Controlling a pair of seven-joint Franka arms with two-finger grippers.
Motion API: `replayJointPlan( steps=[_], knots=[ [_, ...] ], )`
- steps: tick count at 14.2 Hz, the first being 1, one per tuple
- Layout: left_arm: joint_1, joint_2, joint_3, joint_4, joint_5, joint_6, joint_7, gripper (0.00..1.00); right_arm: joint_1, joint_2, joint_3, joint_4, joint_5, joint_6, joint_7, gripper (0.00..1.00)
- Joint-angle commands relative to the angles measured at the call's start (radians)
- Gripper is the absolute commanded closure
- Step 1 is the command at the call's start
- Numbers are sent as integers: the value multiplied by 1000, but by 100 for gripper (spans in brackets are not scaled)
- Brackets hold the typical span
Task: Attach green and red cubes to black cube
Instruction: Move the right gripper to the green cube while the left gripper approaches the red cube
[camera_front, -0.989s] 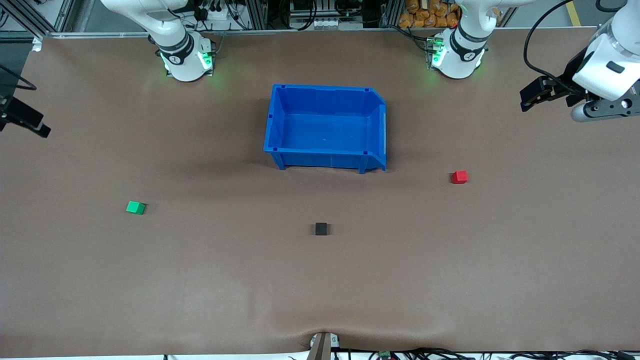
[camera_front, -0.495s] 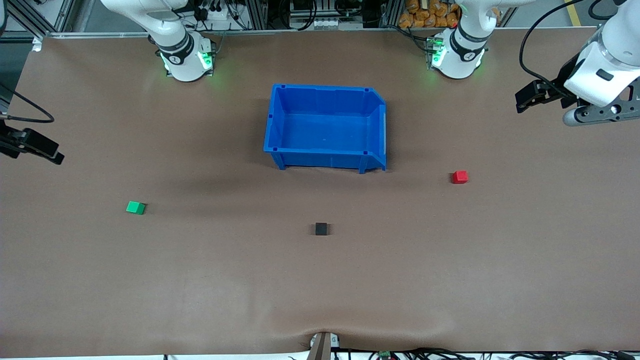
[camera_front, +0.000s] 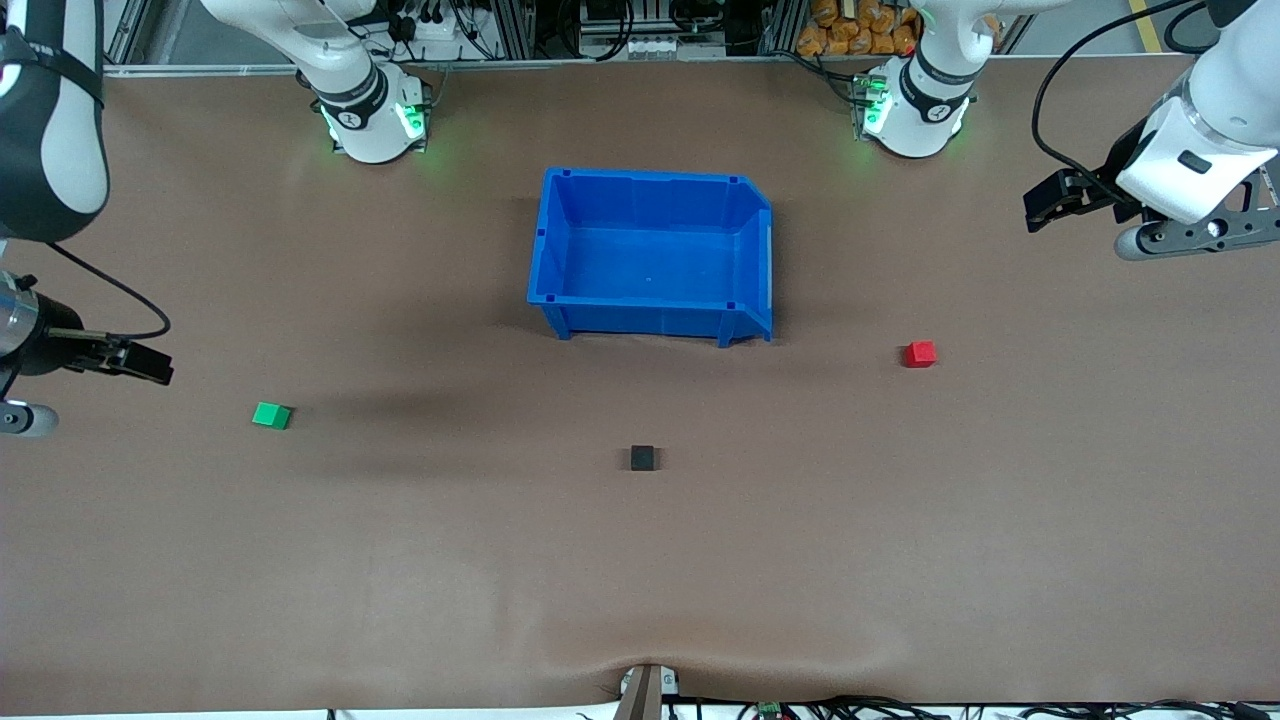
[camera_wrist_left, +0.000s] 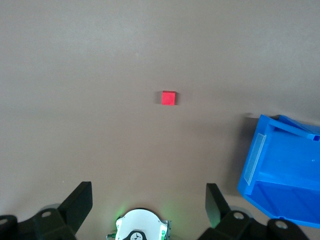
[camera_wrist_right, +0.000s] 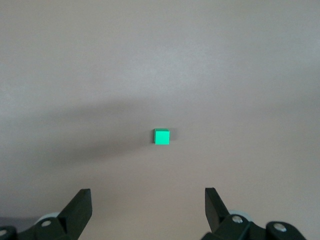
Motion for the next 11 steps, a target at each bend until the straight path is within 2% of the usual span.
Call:
replayJointPlan(
  steps=[1, 8, 11],
  knots=[
    [6, -39, -5, -72, 5, 52, 14, 0, -6, 10, 3, 31, -13, -18, 7, 0],
    [20, -83, -5, -245, -9, 205, -11, 0, -8, 40, 3, -55, 18, -106, 7, 0],
    [32, -79, -8, -305, -3, 288, -11, 0, -14, 119, 3, -54, 16, -100, 11, 0]
  ],
)
